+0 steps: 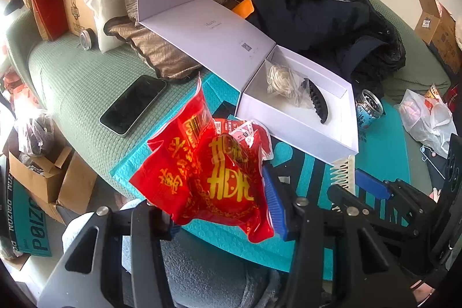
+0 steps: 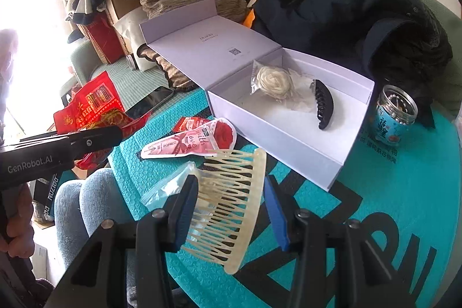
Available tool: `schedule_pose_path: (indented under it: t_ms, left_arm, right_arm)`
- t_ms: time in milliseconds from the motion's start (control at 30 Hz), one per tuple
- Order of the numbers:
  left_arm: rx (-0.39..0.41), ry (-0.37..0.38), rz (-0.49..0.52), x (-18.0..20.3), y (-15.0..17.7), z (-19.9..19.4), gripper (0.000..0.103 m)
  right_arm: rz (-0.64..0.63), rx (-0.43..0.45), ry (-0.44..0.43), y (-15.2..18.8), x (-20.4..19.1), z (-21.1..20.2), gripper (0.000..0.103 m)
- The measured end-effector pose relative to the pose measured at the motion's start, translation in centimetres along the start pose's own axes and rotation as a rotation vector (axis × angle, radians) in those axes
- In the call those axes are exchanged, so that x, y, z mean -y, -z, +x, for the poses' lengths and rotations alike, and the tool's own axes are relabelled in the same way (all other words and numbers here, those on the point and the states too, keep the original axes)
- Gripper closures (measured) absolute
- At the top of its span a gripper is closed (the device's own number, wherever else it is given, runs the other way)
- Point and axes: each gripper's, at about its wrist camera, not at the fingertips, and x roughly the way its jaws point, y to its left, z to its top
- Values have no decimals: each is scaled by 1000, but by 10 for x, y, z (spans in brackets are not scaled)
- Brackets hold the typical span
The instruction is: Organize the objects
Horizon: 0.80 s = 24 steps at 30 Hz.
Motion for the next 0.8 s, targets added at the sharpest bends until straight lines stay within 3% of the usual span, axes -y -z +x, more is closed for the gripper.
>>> schedule_pose_path:
  t_ms: [400, 800]
  left_arm:
    - [16, -9, 33, 14, -30, 8, 57]
    - [27, 46, 113, 50, -76, 39, 57]
  right_arm:
    - [-31, 35, -34, -30, 1, -6, 56]
    - [-40, 78, -1, -59, 29, -1, 56]
